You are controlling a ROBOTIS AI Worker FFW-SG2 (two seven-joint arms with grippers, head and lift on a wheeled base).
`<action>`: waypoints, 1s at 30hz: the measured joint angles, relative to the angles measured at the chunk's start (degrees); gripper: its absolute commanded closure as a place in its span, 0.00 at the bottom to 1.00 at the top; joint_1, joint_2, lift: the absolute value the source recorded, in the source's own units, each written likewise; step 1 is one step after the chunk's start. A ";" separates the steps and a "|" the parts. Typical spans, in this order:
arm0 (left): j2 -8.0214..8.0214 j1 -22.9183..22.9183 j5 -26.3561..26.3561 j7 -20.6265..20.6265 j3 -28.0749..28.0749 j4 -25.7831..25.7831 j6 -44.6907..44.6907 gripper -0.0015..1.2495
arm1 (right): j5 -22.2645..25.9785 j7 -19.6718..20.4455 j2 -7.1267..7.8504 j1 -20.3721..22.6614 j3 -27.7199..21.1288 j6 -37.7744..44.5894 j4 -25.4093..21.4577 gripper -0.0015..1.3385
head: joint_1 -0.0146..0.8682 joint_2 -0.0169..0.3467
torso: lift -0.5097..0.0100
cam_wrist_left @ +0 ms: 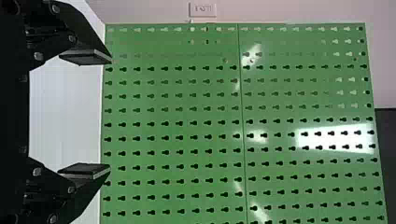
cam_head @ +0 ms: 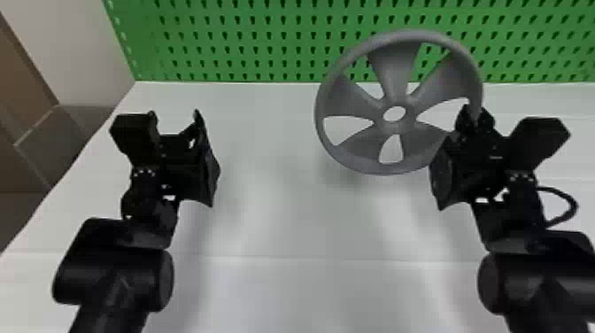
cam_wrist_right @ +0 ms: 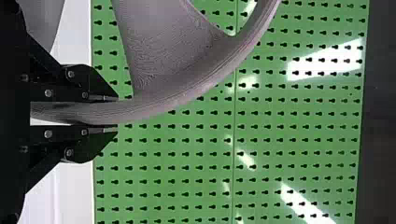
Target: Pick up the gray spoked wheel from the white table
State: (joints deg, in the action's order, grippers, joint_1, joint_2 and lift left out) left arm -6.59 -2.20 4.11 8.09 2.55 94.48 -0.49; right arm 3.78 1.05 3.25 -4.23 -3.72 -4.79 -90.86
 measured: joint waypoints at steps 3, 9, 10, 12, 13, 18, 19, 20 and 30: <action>0.00 0.00 0.02 0.00 0.02 0.00 0.03 0.35 | 0.06 0.00 0.00 -0.08 0.00 0.10 -0.01 0.81 | 0.90 0.25 | 0.80; 0.00 0.04 0.02 0.00 -0.07 0.00 0.05 0.35 | 0.20 0.00 0.00 -0.23 0.01 0.32 -0.01 0.81 | 0.90 0.25 | 0.80; 0.00 0.06 0.02 0.00 -0.08 0.00 0.04 0.35 | 0.24 0.00 0.02 -0.24 0.03 0.42 -0.01 0.81 | 0.90 0.25 | 0.80; 0.00 0.07 0.02 0.00 -0.10 0.00 0.03 0.35 | 0.29 0.00 0.06 -0.23 0.08 0.56 -0.01 0.81 | 0.90 0.25 | 0.80; 0.00 0.08 0.02 0.00 -0.12 0.00 0.02 0.35 | 0.31 0.00 0.08 -0.23 0.11 0.62 -0.01 0.81 | 0.90 0.25 | 0.80; 0.00 0.08 0.02 0.00 -0.25 0.00 0.01 0.35 | 0.35 0.00 0.17 -0.23 0.28 0.79 -0.01 0.81 | 0.90 0.25 | 0.80; 0.00 0.08 0.02 0.00 -0.27 0.00 0.02 0.35 | 0.35 0.00 0.18 -0.23 0.29 0.81 -0.02 0.81 | 0.90 0.25 | 0.80; 0.00 0.08 0.02 0.00 -0.29 0.00 0.02 0.35 | 0.34 0.00 0.20 -0.24 0.31 0.82 -0.02 0.81 | 0.90 0.25 | 0.80; 0.00 0.15 0.09 0.00 -0.36 0.00 0.05 0.35 | 0.18 -0.01 0.28 -0.07 0.29 0.83 -0.02 0.81 | 0.90 0.25 | 0.80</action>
State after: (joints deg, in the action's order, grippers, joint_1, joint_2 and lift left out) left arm -6.59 -2.05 4.20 8.09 2.20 94.48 -0.44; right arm 3.96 1.03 3.53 -4.29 -3.43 -3.95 -90.88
